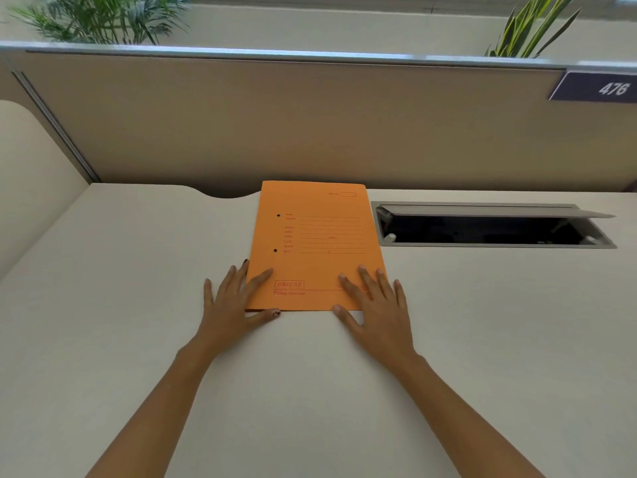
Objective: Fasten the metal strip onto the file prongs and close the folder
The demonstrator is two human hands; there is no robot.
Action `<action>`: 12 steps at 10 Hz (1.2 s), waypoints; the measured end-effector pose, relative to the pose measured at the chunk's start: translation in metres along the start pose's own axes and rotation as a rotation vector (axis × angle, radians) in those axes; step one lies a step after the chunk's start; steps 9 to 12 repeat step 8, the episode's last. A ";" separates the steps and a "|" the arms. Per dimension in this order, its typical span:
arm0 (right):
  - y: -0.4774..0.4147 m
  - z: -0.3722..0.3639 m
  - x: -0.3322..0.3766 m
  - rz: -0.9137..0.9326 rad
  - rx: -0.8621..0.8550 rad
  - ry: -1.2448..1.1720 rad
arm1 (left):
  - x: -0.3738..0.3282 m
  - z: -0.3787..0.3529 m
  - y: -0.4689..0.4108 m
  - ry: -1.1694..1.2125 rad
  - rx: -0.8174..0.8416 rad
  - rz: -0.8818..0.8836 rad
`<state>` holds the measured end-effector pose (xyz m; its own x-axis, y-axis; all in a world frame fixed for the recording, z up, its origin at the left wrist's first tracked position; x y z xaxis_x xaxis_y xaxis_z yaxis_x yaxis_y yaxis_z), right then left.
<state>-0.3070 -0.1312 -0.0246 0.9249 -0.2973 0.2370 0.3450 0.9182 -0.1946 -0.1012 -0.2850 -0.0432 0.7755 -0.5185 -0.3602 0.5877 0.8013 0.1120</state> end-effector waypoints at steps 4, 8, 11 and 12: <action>-0.020 -0.008 -0.009 -0.059 0.050 -0.020 | -0.008 0.010 0.002 -0.041 -0.177 0.018; 0.042 0.027 0.004 -0.084 -0.139 -0.134 | -0.035 0.012 0.075 0.119 -0.351 0.144; 0.042 0.027 0.004 -0.084 -0.139 -0.134 | -0.035 0.012 0.075 0.119 -0.351 0.144; 0.042 0.027 0.004 -0.084 -0.139 -0.134 | -0.035 0.012 0.075 0.119 -0.351 0.144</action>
Point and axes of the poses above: each hand's wrist, its own y-axis away from the middle knuckle, its own z-axis out of the back of the hand, x = y × z, the point moved 9 cm from there along -y, towards the middle knuckle, and after that the axes turned 4 degrees about z, right-handed, at the moved point
